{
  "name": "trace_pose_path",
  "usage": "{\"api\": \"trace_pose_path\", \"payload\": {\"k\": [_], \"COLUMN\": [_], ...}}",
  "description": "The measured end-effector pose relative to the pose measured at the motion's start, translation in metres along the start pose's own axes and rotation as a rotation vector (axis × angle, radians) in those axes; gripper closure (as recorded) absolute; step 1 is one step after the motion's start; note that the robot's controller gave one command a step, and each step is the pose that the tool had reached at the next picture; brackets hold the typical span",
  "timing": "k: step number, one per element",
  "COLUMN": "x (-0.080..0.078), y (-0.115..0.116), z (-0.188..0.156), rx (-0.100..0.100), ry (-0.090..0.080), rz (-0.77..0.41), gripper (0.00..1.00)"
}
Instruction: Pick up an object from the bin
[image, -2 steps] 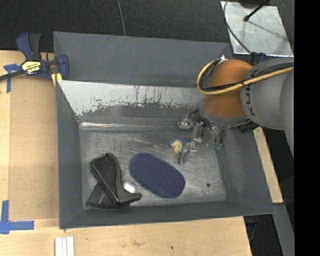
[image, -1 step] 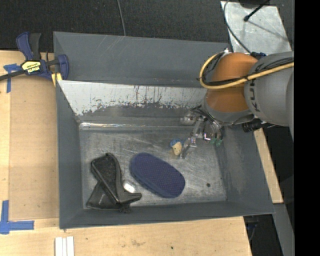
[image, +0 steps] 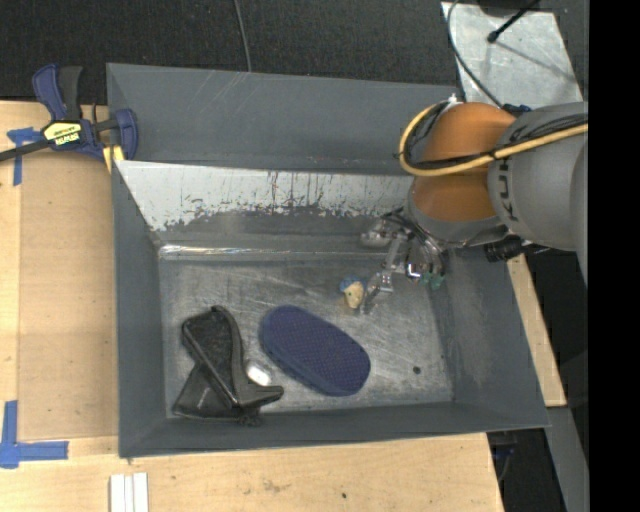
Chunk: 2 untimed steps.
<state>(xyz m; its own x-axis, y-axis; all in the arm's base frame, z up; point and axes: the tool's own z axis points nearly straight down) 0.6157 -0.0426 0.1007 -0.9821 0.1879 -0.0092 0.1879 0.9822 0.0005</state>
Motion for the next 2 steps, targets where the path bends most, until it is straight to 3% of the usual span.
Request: {"api": "trace_pose_path", "payload": {"k": [1, 2], "x": [-0.0055, -0.0060], "y": [-0.0007, -0.0005], "z": [0.0257, 0.0243], "rx": [0.000, 0.001], "ry": [0.009, 0.009], "rz": [0.074, 0.070], "gripper": [0.00, 0.00]}}
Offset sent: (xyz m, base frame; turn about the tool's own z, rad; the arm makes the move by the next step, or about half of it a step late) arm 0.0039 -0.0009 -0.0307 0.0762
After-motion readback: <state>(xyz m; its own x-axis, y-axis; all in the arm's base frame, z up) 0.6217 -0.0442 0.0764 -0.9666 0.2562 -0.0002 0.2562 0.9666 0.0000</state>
